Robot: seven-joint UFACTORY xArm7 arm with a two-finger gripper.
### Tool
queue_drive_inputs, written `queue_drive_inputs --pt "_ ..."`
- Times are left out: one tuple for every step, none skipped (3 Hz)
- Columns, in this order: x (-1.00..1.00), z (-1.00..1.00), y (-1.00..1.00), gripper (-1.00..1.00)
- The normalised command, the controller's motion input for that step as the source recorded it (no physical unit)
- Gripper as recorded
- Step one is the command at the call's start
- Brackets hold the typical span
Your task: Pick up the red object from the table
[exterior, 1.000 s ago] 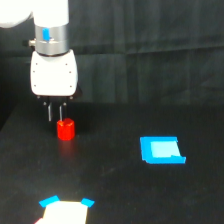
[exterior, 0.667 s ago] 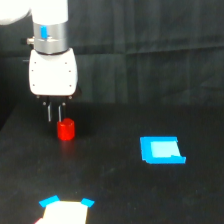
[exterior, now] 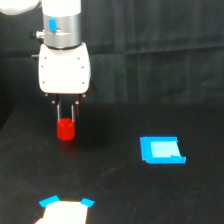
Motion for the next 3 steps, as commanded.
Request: queue_drive_inputs --pt "-0.76 1.0 -1.0 -1.0" --pt "0.36 0.58 0.08 1.0" --pt "-0.18 -0.16 1.0 1.0"
